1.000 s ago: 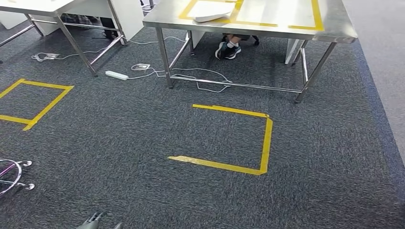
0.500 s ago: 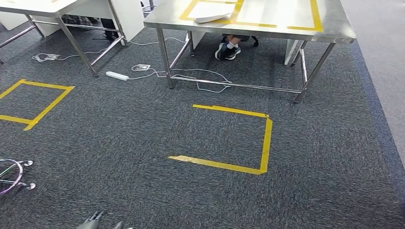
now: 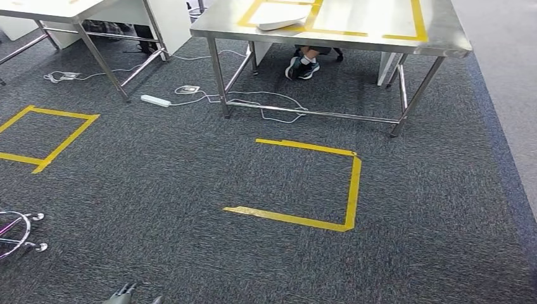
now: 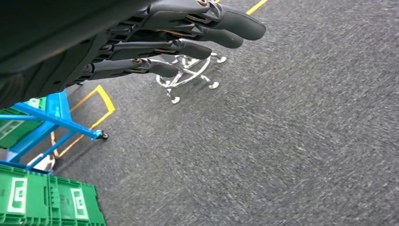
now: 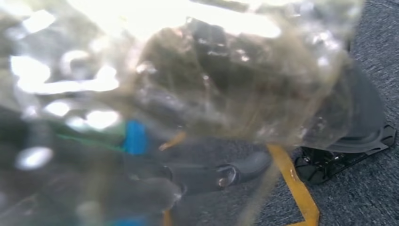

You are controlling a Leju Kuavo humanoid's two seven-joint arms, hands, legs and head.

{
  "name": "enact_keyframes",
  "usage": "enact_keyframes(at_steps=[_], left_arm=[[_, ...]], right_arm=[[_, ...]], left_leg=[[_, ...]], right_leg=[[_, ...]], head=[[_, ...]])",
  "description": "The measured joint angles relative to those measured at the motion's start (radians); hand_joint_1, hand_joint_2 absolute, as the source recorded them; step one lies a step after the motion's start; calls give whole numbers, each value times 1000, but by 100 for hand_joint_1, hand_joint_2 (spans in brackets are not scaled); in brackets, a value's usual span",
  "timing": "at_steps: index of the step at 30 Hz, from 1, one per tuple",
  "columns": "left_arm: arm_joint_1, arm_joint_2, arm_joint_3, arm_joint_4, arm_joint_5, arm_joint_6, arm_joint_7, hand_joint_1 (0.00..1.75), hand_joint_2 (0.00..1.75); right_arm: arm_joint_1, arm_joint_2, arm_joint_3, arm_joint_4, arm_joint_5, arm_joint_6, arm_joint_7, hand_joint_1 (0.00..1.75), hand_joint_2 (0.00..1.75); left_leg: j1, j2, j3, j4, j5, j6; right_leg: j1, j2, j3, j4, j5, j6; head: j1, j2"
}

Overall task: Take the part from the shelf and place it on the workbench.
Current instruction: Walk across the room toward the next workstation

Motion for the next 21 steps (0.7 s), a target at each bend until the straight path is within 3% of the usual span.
enact_keyframes(at_steps=[14,18,19,21], left_arm=[[-4,0,-3,13,-38,0,33,0,0],[-5,5,-4,14,-48,0,41,0,0],[-6,6,-4,14,-49,0,41,0,0],[-7,7,-4,15,-49,0,42,0,0]], right_arm=[[0,-5,41,0,-23,1,0,0,0],[0,-7,53,0,-37,1,0,0,0],[-1,-8,57,0,-40,1,0,0,0],[-1,-10,64,0,-46,1,0,0,0]], left_leg=[[0,0,0,0,0,0],[-2,1,0,-9,10,18],[1,2,1,-20,18,24],[6,5,-4,-33,30,30]], right_leg=[[0,0,0,0,0,0],[-4,-1,0,-8,6,17],[-3,1,-6,5,-7,19],[-5,7,-48,90,-68,23]], head=[[0,0],[-1,0],[0,0],[2,0]])
